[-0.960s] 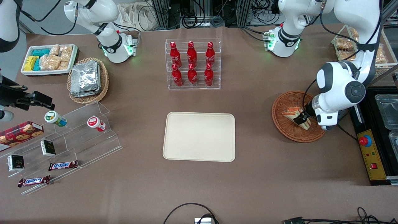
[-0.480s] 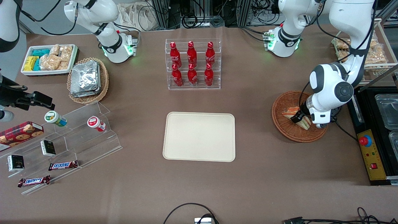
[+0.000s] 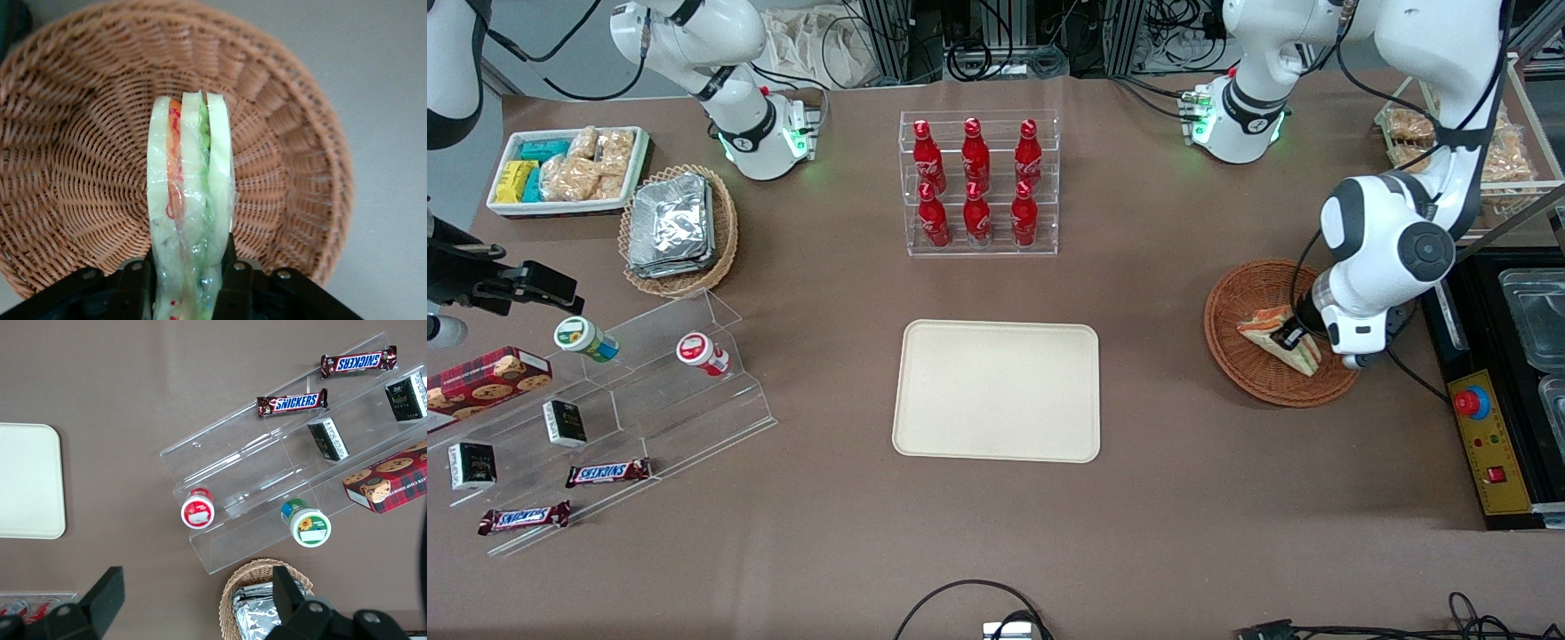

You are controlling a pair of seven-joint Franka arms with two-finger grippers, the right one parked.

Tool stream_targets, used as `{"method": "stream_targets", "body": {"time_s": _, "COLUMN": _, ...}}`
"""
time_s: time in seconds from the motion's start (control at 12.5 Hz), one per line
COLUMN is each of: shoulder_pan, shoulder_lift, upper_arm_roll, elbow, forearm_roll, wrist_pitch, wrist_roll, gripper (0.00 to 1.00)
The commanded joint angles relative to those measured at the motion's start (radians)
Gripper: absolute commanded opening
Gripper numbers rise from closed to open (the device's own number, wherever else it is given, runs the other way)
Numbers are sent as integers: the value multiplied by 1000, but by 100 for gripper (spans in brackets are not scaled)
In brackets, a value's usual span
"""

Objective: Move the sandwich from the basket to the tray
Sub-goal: 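Carry the sandwich with the left gripper over the cream tray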

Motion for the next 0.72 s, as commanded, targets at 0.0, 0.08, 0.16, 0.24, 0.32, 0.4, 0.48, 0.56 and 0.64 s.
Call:
{"method": "stream_targets", "body": {"time_s": 0.0, "shoulder_pan": 4, "shoulder_lift": -40, "upper_arm_roll": 11, "elbow": 96, "forearm_roll": 24, "wrist_pitch": -146, "wrist_roll": 56, "gripper": 0}}
{"method": "stream_targets", "body": {"time_s": 0.08, "shoulder_pan": 10, "shoulder_lift": -33, "upper_arm_roll": 11, "elbow": 194, "forearm_roll": 28, "wrist_pitch": -265, "wrist_roll": 89, "gripper": 0}}
{"method": "stream_targets", "body": {"time_s": 0.16, "shoulder_pan": 16, "shoulder_lift": -12, "upper_arm_roll": 9, "elbow": 306, "forearm_roll": 53, "wrist_pitch": -400, "wrist_roll": 125, "gripper": 0}}
{"method": "stream_targets", "body": {"time_s": 0.24, "shoulder_pan": 16, "shoulder_lift": 25, "upper_arm_roll": 8, "elbow": 431, "forearm_roll": 83, "wrist_pitch": -520, "wrist_roll": 156, "gripper": 0}}
{"method": "stream_targets", "body": {"time_s": 0.32, "shoulder_pan": 10, "shoulder_lift": 70, "upper_arm_roll": 5, "elbow": 559, "forearm_roll": 105, "wrist_pitch": -631, "wrist_roll": 184, "gripper": 0}}
{"method": "stream_targets", "body": {"time_s": 0.4, "shoulder_pan": 5, "shoulder_lift": 114, "upper_arm_roll": 0, "elbow": 678, "forearm_roll": 108, "wrist_pitch": -729, "wrist_roll": 222, "gripper": 0}}
{"method": "stream_targets", "body": {"time_s": 0.48, "shoulder_pan": -4, "shoulder_lift": 157, "upper_arm_roll": -9, "elbow": 781, "forearm_roll": 107, "wrist_pitch": -800, "wrist_roll": 267, "gripper": 0}}
{"method": "stream_targets", "body": {"time_s": 0.56, "shoulder_pan": -22, "shoulder_lift": 194, "upper_arm_roll": -33, "elbow": 872, "forearm_roll": 107, "wrist_pitch": -835, "wrist_roll": 314, "gripper": 0}}
{"method": "stream_targets", "body": {"time_s": 0.64, "shoulder_pan": -32, "shoulder_lift": 223, "upper_arm_roll": -66, "elbow": 932, "forearm_roll": 105, "wrist_pitch": -851, "wrist_roll": 345, "gripper": 0}}
